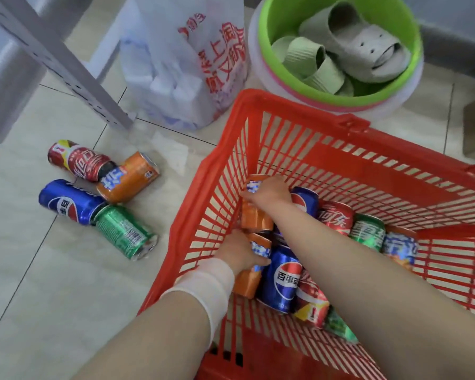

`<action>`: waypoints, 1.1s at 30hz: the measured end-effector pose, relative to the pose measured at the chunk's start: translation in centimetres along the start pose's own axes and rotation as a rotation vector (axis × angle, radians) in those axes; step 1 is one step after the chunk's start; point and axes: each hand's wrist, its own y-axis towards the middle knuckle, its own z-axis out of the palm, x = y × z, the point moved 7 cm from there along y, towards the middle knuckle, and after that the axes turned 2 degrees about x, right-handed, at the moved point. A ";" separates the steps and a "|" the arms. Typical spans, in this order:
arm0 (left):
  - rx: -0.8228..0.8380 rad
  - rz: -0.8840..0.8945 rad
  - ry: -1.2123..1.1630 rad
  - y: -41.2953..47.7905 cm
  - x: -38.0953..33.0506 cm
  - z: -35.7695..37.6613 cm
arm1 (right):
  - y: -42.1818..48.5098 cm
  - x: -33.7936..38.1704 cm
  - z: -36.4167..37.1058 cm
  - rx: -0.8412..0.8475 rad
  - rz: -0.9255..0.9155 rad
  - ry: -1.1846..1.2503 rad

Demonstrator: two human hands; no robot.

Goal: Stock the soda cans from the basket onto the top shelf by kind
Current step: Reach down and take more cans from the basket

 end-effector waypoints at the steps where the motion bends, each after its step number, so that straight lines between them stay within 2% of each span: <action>1: -0.011 0.003 -0.024 -0.1 0.1 0.0 | -0.2 0.1 -0.3 0.005 -0.012 -0.009; 4: -0.086 0.056 -0.056 -1.3 -0.3 -0.6 | -1.3 0.5 -1.8 -0.008 -0.036 -0.059; 8: -0.184 0.141 0.039 -6.3 -1.8 -2.9 | -5.2 1.3 -5.7 -0.040 -0.054 -0.015; 13: -0.195 0.239 -0.118 -15.8 -4.3 -6.5 | -13.2 1.6 -13.2 -0.128 -0.011 0.046; 23: -0.291 0.305 -0.339 -41.8 -11.5 -17.6 | -38.8 3.3 -30.7 -0.176 0.058 0.248; 26: -0.277 0.346 -0.416 -50.5 -14.4 -21.8 | -47.5 4.8 -36.4 -0.211 0.047 0.314; 33: -0.341 0.579 -0.363 -65.3 -21.0 -29.7 | -62.2 6.6 -45.2 -0.339 -0.044 0.533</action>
